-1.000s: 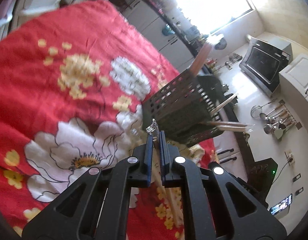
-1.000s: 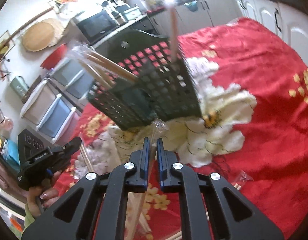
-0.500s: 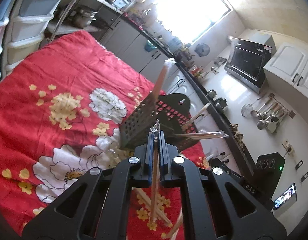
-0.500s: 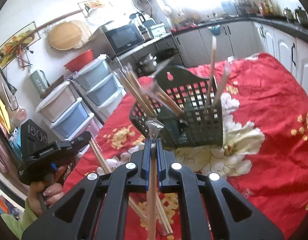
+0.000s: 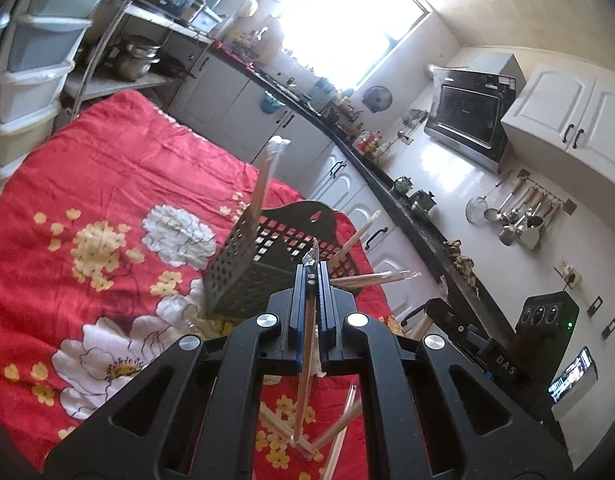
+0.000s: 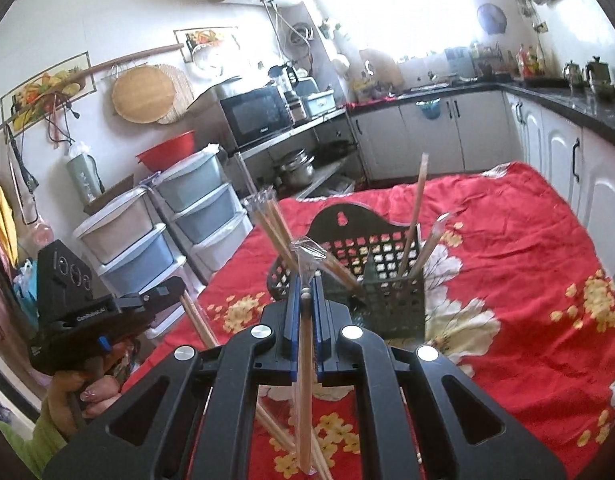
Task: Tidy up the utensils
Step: 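Lift the held chopsticks upright over the green caddy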
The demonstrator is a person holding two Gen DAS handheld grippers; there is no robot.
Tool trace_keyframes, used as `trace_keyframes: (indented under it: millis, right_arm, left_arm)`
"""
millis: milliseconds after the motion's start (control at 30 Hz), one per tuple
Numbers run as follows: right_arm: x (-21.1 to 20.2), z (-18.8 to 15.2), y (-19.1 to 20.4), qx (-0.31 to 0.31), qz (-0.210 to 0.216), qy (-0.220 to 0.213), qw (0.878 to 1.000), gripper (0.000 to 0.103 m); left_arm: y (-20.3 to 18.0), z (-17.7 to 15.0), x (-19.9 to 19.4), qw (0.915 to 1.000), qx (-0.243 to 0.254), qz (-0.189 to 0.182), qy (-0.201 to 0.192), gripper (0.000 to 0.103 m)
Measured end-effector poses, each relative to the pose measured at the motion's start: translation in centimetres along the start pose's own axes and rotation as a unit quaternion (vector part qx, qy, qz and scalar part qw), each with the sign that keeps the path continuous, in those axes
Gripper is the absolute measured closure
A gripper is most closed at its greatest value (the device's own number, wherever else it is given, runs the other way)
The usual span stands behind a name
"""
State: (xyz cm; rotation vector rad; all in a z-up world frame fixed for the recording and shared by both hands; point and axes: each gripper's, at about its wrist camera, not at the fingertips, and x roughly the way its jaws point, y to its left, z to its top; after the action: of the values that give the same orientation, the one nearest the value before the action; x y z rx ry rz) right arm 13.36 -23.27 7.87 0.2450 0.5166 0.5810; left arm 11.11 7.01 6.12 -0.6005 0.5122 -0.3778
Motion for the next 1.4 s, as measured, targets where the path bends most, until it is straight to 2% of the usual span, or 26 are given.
trace_keyframes:
  millis: [433,933,1200,1400]
  right_arm:
    - [-1.5,1.6,-0.6,0.003,-0.017,-0.031,0.999,0.097]
    - [-3.6,4.5,-0.4,-0.014,-0.039,-0.086,0.995,0.097]
    - [-4.7,6.6,-0.1,-0.031,-0.049,-0.119,0.991,0.097]
    - [-5.1,8.6,0.2,-0.049,-0.053,-0.151,0.986,0.097]
  left_arm:
    - [-2.8,1.7,0.6,0.9992,0.036,-0.015,-0.011,0.101]
    - [-5.6,4.6,0.3,0.9963,0.071,-0.023,-0.043,0.101]
    - [-6.7,6.6,-0.3,0.9932,0.09,-0.012,-0.072,0.101]
    - [-7.9,8.8,-1.1,0.9876,0.112,0.006,-0.109,0.101]
